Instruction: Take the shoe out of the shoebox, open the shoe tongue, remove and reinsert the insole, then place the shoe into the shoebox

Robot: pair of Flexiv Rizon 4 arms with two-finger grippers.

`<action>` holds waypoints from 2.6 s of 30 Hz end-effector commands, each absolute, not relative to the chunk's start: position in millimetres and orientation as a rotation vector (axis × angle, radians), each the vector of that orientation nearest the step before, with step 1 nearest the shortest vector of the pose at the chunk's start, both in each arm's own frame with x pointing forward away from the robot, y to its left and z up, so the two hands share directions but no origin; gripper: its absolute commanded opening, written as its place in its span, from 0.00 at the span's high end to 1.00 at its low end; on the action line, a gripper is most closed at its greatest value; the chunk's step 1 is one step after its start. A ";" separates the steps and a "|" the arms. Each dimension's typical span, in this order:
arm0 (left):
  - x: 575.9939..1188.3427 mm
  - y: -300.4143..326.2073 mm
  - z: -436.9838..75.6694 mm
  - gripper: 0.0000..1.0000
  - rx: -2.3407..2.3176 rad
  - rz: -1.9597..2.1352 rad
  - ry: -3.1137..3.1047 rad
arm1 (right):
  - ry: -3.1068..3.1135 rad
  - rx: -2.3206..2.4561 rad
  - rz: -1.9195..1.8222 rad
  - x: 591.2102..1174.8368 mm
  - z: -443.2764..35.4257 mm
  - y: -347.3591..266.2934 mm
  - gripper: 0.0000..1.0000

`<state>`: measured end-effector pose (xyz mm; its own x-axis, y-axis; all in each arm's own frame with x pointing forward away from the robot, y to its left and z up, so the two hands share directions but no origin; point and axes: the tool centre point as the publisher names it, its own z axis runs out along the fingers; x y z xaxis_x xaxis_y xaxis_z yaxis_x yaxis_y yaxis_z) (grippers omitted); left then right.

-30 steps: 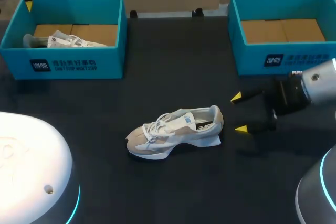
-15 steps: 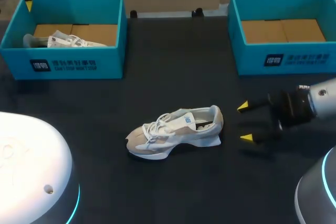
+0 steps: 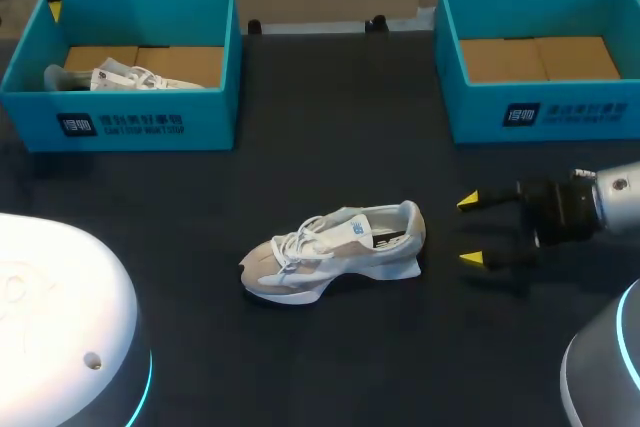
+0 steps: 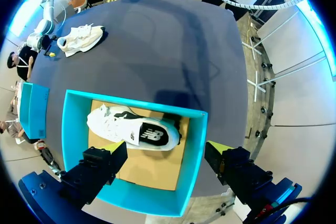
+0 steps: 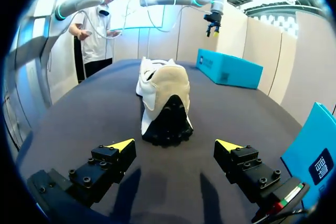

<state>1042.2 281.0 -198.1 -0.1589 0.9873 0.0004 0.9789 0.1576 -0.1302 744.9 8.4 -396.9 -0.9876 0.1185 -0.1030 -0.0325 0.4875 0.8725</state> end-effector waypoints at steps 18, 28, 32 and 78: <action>1042.6 281.2 -197.8 0.00 -1.980 0.150 -2.321 | 2.573 0.079 1.514 743.1 -398.5 9.5 0.00; 1042.6 281.2 -197.8 0.00 -1.980 0.150 -2.321 | 2.608 0.071 1.528 751.2 -396.4 28.0 0.00; 1042.6 281.2 -197.8 0.00 -1.980 0.150 -2.321 | 2.603 0.066 1.529 752.8 -392.5 39.6 0.00; 1042.6 281.2 -197.8 0.00 -1.980 0.150 -2.321 | 2.670 -0.128 1.717 742.5 -414.6 128.0 0.00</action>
